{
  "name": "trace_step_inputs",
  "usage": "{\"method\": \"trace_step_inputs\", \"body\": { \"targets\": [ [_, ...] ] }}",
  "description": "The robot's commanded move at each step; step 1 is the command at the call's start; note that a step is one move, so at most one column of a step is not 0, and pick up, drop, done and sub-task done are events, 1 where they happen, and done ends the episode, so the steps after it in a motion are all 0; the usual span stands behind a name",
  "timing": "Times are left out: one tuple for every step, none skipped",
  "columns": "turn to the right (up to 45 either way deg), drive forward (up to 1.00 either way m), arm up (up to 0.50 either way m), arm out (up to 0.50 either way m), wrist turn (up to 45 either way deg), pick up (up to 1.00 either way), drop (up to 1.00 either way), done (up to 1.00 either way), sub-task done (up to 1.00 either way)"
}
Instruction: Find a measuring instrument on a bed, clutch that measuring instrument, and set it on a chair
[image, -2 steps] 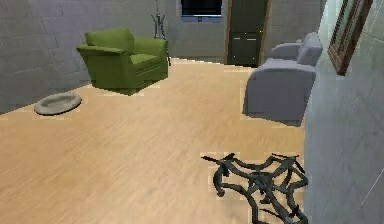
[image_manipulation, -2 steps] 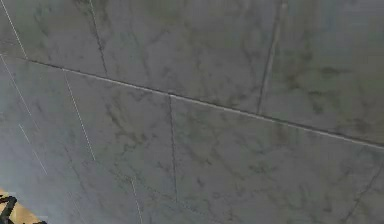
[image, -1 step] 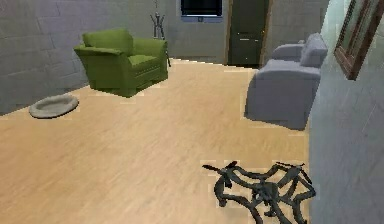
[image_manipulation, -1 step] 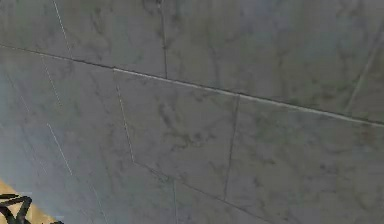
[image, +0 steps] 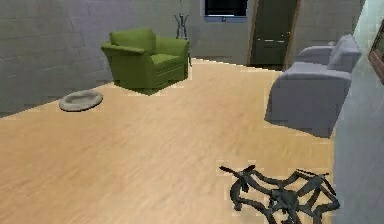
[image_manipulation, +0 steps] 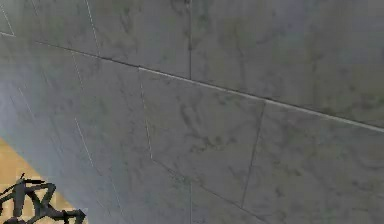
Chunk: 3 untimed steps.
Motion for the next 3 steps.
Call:
{"method": "trace_step_inputs", "body": {
  "targets": [
    [0.0,0.4,0.0,0.0,0.0,0.0,0.0,0.0,0.0],
    [-45.0,0.0,0.0,0.0,0.0,0.0,0.0,0.0,0.0],
    [-12.0,0.0,0.0,0.0,0.0,0.0,0.0,0.0,0.0]
  ]
}}
